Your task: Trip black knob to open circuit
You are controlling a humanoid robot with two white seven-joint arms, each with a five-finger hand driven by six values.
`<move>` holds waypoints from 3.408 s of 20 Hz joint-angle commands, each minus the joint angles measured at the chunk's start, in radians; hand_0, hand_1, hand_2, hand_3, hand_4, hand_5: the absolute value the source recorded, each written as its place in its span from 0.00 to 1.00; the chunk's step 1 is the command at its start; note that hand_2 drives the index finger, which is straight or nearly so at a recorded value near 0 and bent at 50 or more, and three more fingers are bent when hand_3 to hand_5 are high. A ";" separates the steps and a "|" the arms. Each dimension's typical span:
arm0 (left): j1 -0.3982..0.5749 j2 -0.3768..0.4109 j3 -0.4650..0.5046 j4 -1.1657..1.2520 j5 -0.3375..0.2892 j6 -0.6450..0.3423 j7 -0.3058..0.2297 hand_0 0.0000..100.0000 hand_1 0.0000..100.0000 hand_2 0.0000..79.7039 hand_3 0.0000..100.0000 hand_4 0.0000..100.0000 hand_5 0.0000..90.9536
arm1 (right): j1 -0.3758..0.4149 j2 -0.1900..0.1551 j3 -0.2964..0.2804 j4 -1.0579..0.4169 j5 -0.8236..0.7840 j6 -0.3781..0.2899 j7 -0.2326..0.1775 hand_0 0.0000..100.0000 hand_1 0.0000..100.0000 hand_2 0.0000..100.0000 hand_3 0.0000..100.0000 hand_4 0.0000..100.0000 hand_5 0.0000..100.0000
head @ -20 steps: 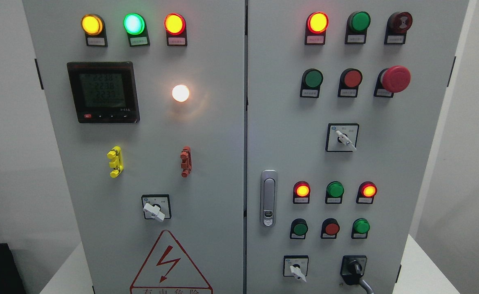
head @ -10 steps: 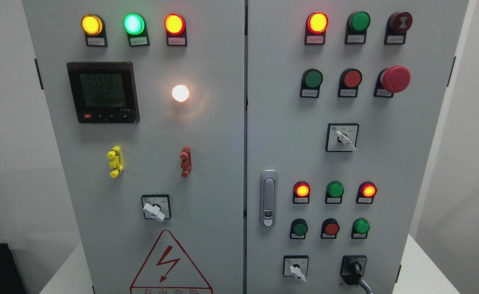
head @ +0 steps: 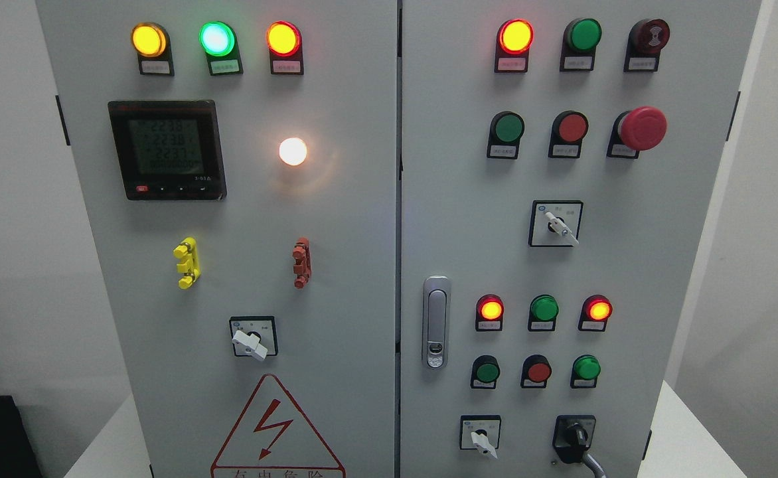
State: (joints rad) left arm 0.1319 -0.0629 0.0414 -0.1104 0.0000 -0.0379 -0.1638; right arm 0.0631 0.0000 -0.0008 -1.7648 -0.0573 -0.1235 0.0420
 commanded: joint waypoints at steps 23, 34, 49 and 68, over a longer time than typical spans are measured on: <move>0.000 0.000 0.000 0.000 -0.023 0.000 0.000 0.12 0.39 0.00 0.00 0.00 0.00 | -0.006 0.032 0.042 -0.004 -0.001 -0.001 0.006 0.00 0.00 0.00 1.00 1.00 1.00; 0.000 0.000 0.000 0.000 -0.023 0.000 0.000 0.12 0.39 0.00 0.00 0.00 0.00 | -0.008 0.032 0.042 -0.005 -0.001 -0.002 0.006 0.00 0.00 0.00 1.00 1.00 1.00; 0.000 0.000 0.000 0.000 -0.023 0.000 0.000 0.12 0.39 0.00 0.00 0.00 0.00 | -0.012 0.032 0.041 -0.004 -0.001 -0.002 0.004 0.00 0.00 0.00 1.00 1.00 1.00; 0.000 0.000 0.000 0.000 -0.023 -0.002 0.000 0.12 0.39 0.00 0.00 0.00 0.00 | -0.009 0.025 0.032 0.002 -0.001 -0.002 0.004 0.00 0.00 0.00 1.00 1.00 1.00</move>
State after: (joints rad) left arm 0.1319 -0.0629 0.0414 -0.1104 0.0000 -0.0390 -0.1637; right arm 0.0515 0.0001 0.0289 -1.7668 -0.0585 -0.1233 0.0543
